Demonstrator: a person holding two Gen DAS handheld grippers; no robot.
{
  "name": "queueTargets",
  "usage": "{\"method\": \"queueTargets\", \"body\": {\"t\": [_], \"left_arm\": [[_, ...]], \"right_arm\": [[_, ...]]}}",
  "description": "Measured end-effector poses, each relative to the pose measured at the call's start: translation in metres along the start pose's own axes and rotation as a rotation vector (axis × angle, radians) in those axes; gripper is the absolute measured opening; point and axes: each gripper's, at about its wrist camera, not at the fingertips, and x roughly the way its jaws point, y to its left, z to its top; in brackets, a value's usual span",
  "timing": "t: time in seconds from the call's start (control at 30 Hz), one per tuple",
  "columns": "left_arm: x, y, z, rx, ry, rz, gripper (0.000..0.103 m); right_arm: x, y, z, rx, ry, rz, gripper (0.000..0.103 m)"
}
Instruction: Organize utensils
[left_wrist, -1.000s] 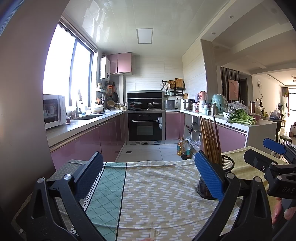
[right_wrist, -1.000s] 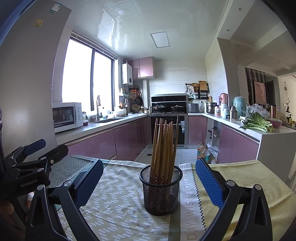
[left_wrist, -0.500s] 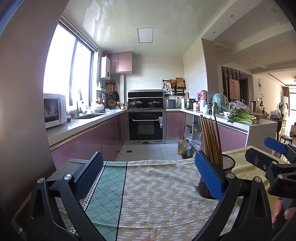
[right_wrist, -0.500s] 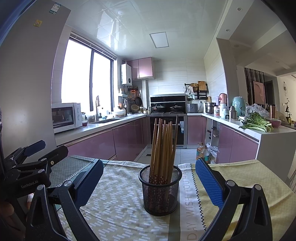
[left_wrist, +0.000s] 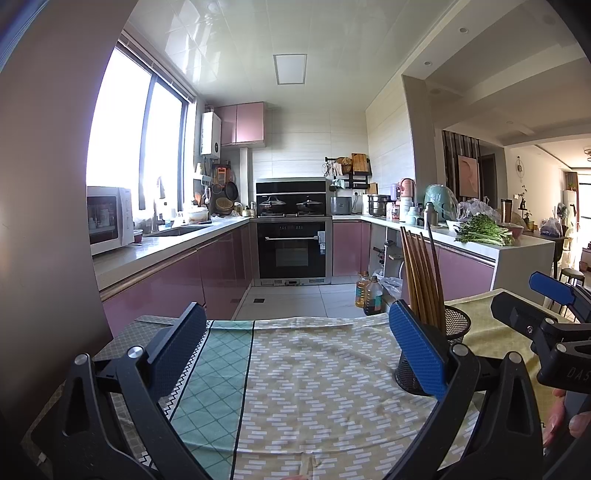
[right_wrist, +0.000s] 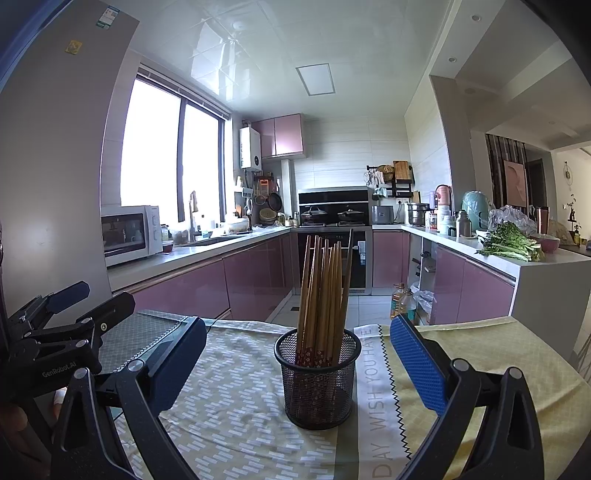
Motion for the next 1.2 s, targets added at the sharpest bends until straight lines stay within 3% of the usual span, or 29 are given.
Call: {"method": "queueTargets", "body": {"t": [1.0, 1.2], "left_arm": [[-0.001, 0.001, -0.002, 0.011, -0.007, 0.026, 0.097], [0.011, -0.002, -0.007, 0.019, 0.065, -0.012, 0.097]], "right_arm": [[0.005, 0.001, -0.002, 0.007, 0.010, 0.003, 0.096], [0.008, -0.008, -0.004, 0.007, 0.036, -0.001, 0.096]]}}
